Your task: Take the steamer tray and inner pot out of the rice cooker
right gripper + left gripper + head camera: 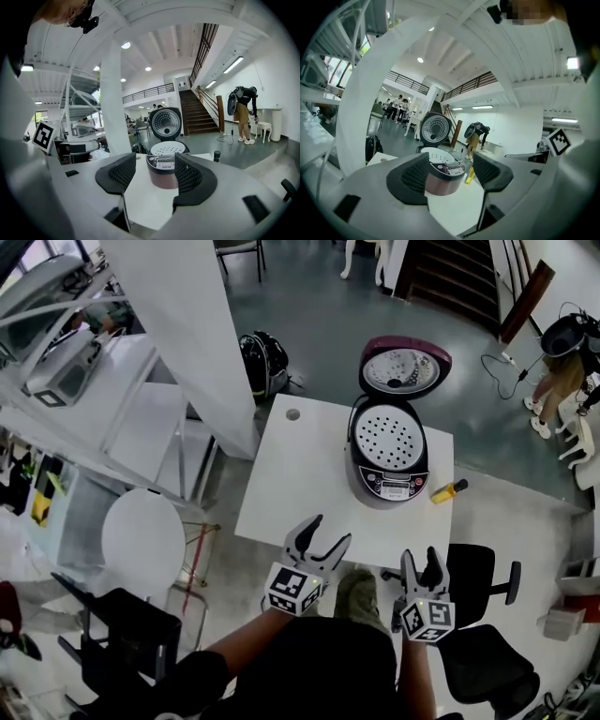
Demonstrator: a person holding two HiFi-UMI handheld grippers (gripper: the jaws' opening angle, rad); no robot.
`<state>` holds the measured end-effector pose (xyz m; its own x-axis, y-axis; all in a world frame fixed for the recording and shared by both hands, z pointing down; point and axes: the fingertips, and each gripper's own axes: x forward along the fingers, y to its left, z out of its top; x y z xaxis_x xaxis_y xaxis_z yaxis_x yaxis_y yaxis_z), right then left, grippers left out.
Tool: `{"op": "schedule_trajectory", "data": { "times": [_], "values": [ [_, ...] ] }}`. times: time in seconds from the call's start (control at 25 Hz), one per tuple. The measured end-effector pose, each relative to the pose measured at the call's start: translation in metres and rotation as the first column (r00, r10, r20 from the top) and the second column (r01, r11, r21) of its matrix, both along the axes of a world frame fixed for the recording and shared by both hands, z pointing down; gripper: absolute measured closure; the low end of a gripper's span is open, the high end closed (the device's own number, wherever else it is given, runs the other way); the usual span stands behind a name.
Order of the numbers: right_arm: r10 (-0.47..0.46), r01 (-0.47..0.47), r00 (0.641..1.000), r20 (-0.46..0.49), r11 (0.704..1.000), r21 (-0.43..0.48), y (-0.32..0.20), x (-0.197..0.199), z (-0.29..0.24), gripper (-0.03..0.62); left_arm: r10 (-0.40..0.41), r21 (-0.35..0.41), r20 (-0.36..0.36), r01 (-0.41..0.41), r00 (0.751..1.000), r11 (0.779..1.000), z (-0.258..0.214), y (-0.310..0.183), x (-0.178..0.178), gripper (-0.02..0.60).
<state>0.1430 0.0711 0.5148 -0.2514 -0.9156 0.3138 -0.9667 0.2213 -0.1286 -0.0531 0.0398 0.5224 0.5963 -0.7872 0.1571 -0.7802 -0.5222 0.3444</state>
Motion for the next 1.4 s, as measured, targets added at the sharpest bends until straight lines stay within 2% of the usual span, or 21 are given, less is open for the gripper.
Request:
{"op": "schedule_trajectory", "data": {
  "times": [0.28, 0.48, 0.64, 0.96, 1.16, 1.4],
  "values": [
    [-0.097, 0.097, 0.995, 0.002, 0.995, 0.030, -0.040, 0.006, -0.003, 0.367, -0.073, -0.018, 0.013, 0.073, 0.997, 0.997, 0.002, -0.025, 0.009, 0.310],
    [-0.132, 0.131, 0.991, 0.014, 0.990, 0.053, -0.087, 0.031, -0.012, 0.367, -0.114, -0.034, 0.038, 0.115, 0.993, 0.993, 0.003, -0.056, 0.029, 0.310],
    [-0.184, 0.183, 0.983, 0.012, 0.981, 0.062, -0.123, 0.051, -0.016, 0.367, -0.163, -0.017, 0.081, 0.165, 0.983, 0.986, 0.007, -0.089, 0.045, 0.310],
    [-0.258, 0.257, 0.964, 0.070, 0.966, 0.025, -0.180, 0.078, 0.003, 0.367, -0.238, -0.067, 0.133, 0.248, 0.962, 0.966, 0.025, -0.139, 0.076, 0.310],
    [-0.345, 0.347, 0.937, 0.050, 0.937, -0.040, -0.202, 0.075, 0.026, 0.367, -0.287, -0.082, 0.169, 0.303, 0.943, 0.949, 0.036, -0.165, 0.077, 0.310],
    [-0.322, 0.324, 0.946, 0.041, 0.944, -0.065, -0.238, 0.068, 0.035, 0.367, -0.264, -0.102, 0.156, 0.281, 0.952, 0.954, 0.044, -0.200, 0.071, 0.310]
  ]
}}
